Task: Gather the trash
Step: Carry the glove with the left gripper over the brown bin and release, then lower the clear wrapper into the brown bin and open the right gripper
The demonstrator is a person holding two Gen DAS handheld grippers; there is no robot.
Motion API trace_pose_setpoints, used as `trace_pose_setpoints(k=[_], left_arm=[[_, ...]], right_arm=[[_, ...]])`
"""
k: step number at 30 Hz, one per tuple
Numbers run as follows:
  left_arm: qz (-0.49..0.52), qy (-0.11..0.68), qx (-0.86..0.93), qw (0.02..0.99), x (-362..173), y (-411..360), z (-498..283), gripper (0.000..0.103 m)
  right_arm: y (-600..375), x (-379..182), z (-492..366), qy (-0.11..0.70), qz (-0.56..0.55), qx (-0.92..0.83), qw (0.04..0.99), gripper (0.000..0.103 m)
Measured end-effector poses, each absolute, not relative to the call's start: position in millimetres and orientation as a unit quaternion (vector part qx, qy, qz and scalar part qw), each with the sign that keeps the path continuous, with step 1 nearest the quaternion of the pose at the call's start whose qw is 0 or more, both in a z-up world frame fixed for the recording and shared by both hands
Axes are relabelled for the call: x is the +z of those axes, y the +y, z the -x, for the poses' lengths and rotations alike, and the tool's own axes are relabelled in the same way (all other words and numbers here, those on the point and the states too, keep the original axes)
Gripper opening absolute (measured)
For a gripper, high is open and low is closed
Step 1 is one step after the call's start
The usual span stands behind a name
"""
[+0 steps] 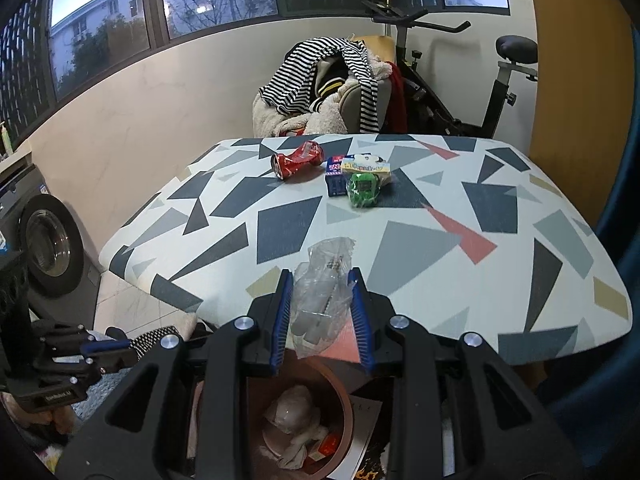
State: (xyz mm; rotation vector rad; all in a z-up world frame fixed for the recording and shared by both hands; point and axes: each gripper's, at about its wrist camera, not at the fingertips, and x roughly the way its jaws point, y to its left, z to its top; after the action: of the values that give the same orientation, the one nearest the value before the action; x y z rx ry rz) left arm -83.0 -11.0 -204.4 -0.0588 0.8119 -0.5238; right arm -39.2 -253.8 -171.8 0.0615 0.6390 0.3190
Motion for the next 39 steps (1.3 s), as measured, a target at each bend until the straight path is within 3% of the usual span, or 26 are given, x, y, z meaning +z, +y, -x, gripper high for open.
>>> trace_pose_setpoints(k=[5, 8, 10, 14, 16, 18, 23, 39], left_arm=[[0.031, 0.396, -0.259, 0.88, -208.8, -12.5, 83.7, 0.012], [0.032, 0.394, -0.261, 0.881, -207.9, -13.1, 84.2, 0.021], [0.032, 0.39, -0.261, 0.882, -207.3, -13.1, 84.6, 0.038], [0.024, 0.377, -0.241, 0.894, -201.2, -11.9, 87.7, 0.062], [0.018, 0.361, -0.219, 0.906, -194.4, -10.0, 91.4, 0.083], [0.013, 0.347, -0.194, 0.917, -188.0, -7.6, 94.6, 0.092], [0.016, 0.325, -0.146, 0.934, -178.5, 3.6, 96.6, 0.096], [0.037, 0.331, -0.094, 0.938, -184.4, 22.9, 92.9, 0.097]], right_arm=[[-255.0, -176.9, 44.8, 0.32, -0.03, 0.154, 0.934, 0.031], [-254.8, -179.3, 47.8, 0.322, -0.03, 0.154, 0.934, 0.031], [-253.9, -180.2, 49.3, 0.323, -0.028, 0.154, 0.933, 0.031], [-252.1, -183.8, 51.9, 0.325, -0.025, 0.155, 0.933, 0.031], [-250.7, -186.2, 53.6, 0.326, -0.025, 0.157, 0.932, 0.031], [-248.9, -188.1, 53.5, 0.327, -0.023, 0.157, 0.931, 0.031], [-237.9, -203.4, 55.7, 0.35, -0.012, 0.159, 0.923, 0.031], [-204.3, -251.2, 63.3, 0.417, 0.041, 0.17, 0.892, 0.034]])
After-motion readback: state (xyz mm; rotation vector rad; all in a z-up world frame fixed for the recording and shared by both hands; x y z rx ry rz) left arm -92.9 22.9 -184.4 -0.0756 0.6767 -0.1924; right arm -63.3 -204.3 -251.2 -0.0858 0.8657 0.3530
